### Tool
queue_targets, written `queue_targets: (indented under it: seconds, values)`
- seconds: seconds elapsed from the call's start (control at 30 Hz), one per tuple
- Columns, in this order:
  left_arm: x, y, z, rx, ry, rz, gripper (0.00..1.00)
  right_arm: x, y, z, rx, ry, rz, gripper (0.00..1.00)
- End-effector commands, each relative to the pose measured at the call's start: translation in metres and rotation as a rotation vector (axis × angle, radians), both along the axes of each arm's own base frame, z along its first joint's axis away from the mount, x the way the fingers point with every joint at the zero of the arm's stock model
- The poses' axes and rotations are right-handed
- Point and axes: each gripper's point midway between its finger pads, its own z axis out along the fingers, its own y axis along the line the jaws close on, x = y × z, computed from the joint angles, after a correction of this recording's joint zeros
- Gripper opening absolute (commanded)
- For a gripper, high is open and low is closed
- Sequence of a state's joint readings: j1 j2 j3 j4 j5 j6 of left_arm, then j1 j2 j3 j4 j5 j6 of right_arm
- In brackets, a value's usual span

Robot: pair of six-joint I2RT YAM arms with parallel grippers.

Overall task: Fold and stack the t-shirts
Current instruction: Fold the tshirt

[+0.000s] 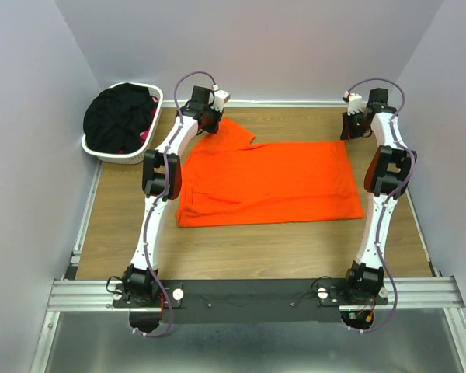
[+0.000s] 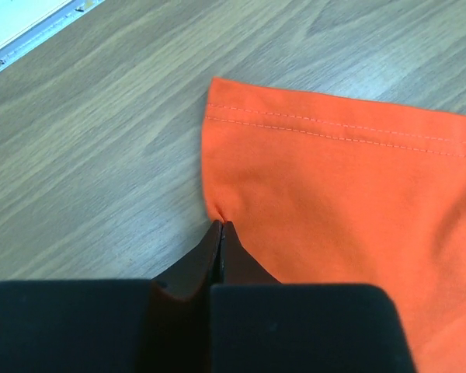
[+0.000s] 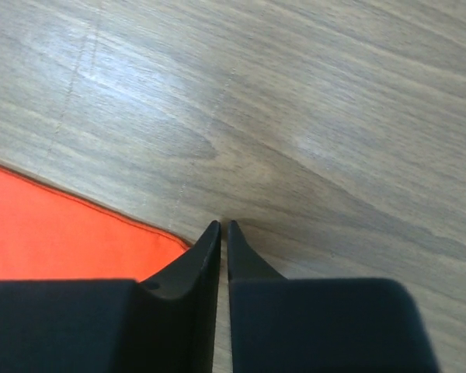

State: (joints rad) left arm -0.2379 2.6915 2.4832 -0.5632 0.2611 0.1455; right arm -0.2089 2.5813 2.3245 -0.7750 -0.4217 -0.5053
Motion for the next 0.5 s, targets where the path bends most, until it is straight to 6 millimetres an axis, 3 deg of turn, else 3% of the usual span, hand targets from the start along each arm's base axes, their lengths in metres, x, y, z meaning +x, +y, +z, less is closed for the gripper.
queue_targets:
  seconds: [0.0,0.1,0.17,0.2,0.23,0.33,0.47]
  values:
    - [-0.010,0.004,0.009,0.017,0.016,-0.015,0.00,-0.037,0.016,-0.040,0.047,0.166,0.024,0.11]
    - [-0.007,0.007,0.023,0.025,-0.021,-0.019,0.00,-0.035,0.015,-0.035,0.041,0.153,0.026,0.01]
    - [-0.006,0.008,0.029,0.035,-0.035,-0.020,0.00,-0.028,0.013,-0.024,0.042,0.130,0.007,0.03]
    - [-0.006,0.009,0.029,0.037,-0.036,-0.020,0.00,-0.025,0.013,-0.020,0.046,0.120,-0.002,0.10]
    - [-0.006,0.009,0.029,0.037,-0.033,-0.020,0.00,-0.022,0.014,-0.013,0.055,0.108,-0.007,0.26]
    - [-0.008,0.009,0.029,0.037,-0.028,-0.022,0.00,-0.016,0.018,0.009,0.107,0.075,-0.029,0.58]
    - [-0.008,0.009,0.030,0.035,-0.031,-0.024,0.00,-0.021,0.025,0.027,0.156,0.062,-0.028,0.65]
